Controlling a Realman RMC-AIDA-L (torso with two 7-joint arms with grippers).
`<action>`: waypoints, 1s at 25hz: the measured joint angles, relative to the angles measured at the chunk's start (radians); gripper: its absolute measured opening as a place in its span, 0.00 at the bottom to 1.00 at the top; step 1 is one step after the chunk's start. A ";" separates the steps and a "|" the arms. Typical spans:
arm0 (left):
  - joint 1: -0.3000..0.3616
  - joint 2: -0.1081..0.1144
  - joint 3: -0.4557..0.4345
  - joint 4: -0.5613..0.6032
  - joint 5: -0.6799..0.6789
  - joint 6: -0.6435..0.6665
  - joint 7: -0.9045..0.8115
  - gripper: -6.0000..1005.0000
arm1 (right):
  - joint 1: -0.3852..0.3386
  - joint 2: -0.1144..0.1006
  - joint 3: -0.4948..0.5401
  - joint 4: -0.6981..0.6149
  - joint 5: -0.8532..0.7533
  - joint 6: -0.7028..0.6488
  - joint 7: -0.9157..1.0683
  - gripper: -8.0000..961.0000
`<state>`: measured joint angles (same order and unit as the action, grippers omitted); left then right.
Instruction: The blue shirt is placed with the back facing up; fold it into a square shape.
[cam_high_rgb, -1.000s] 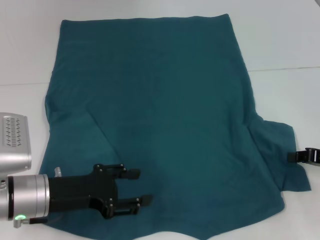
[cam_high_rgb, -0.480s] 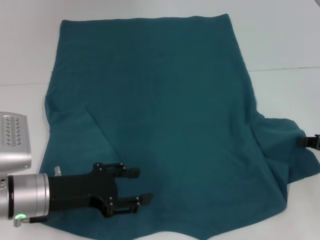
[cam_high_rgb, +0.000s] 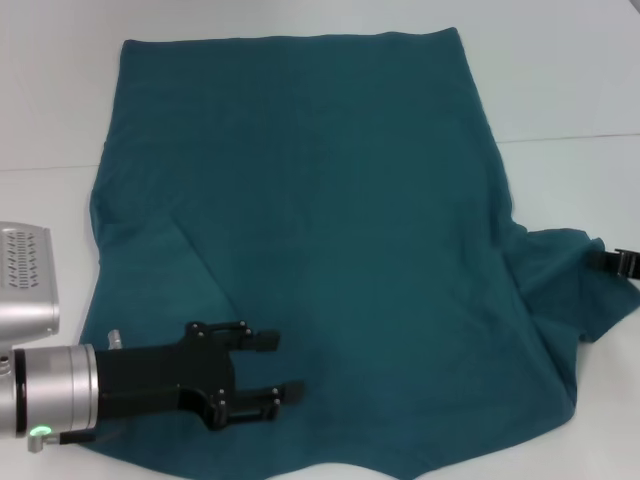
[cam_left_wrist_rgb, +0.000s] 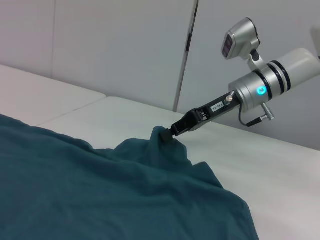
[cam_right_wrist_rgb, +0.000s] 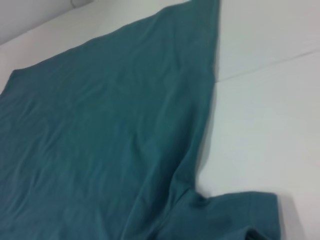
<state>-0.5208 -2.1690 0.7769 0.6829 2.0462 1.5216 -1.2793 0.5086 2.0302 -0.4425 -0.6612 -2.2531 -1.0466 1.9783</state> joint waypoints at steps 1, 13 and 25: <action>0.001 0.000 0.000 0.000 -0.003 0.000 0.000 0.70 | 0.001 0.000 0.000 0.000 0.005 0.006 -0.003 0.02; 0.005 0.000 -0.003 -0.004 -0.023 0.000 0.000 0.70 | 0.018 -0.004 -0.003 -0.004 0.099 0.046 -0.080 0.02; 0.005 0.000 -0.002 -0.011 -0.025 -0.001 0.000 0.70 | 0.035 0.001 -0.009 0.000 0.131 0.071 -0.149 0.02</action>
<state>-0.5153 -2.1690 0.7747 0.6717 2.0215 1.5203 -1.2793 0.5436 2.0309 -0.4511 -0.6608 -2.1222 -0.9760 1.8290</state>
